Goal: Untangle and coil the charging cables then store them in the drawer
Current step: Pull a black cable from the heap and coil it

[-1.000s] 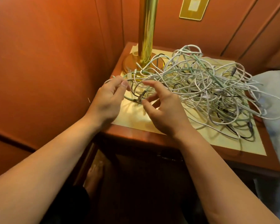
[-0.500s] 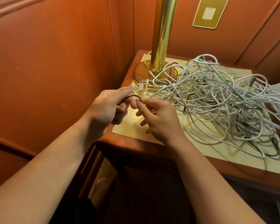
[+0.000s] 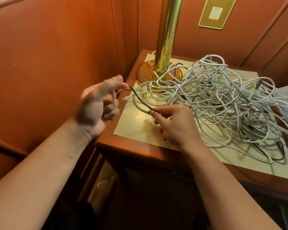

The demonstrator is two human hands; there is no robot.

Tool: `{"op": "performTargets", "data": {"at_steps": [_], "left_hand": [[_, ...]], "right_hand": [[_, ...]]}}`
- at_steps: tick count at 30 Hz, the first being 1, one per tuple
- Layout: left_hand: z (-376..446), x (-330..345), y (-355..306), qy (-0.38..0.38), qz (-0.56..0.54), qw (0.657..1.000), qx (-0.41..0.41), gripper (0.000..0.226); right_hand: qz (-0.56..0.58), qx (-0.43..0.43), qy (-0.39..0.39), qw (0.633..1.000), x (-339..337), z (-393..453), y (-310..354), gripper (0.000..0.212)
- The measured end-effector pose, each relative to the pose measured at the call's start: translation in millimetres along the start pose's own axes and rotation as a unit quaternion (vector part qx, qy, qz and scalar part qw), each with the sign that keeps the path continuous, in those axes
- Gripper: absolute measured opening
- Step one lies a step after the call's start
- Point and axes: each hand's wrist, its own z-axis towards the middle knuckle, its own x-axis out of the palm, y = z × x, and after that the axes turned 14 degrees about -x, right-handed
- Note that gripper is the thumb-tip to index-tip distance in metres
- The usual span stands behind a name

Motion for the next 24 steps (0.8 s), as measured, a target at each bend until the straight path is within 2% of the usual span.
{"op": "performTargets", "data": {"at_steps": [2,4,6,8,10,13,15,20,24], "left_hand": [[3.2,7.6,12.3,-0.028,0.101,0.994,0.015,0.022],[5.6,15.2,25.7,-0.024,0.173,0.984,0.035,0.034],[7.0,18.7,35.9,-0.044,0.309,0.944,0.108,0.038],[9.9,17.6,41.7,-0.074,0.43,0.884,0.167,0.027],[13.7,16.3,44.8,-0.088,0.476,0.857,0.175,0.021],[12.6,19.2,43.3,-0.076,0.49,0.85,0.177,0.021],[9.0,20.3,38.4,-0.057,0.465,0.864,0.182,0.018],[-1.6,23.7,22.2,-0.045,0.323,0.931,0.161,0.019],[-5.8,21.3,9.8,-0.028,0.145,0.985,0.095,0.022]], "right_hand": [[0.0,0.004,0.023,1.0,-1.5,-0.8,-0.9,0.016],[0.003,0.009,0.036,0.999,-5.3,-1.2,-1.4,0.016],[0.007,0.008,0.044,0.999,-9.2,-2.4,0.3,0.015],[-0.005,-0.001,0.048,0.999,-10.5,-3.6,0.2,0.015],[-0.028,-0.008,0.052,0.998,-10.7,-4.1,-1.3,0.014],[-0.036,-0.005,0.061,0.997,-12.4,-4.0,-2.4,0.014],[-0.012,0.001,0.058,0.998,-14.5,-4.3,-1.1,0.014],[-0.004,0.029,0.033,0.999,-21.2,-1.4,-2.9,0.015],[-0.003,0.066,0.016,0.998,-28.8,1.9,-10.1,0.013]]}}
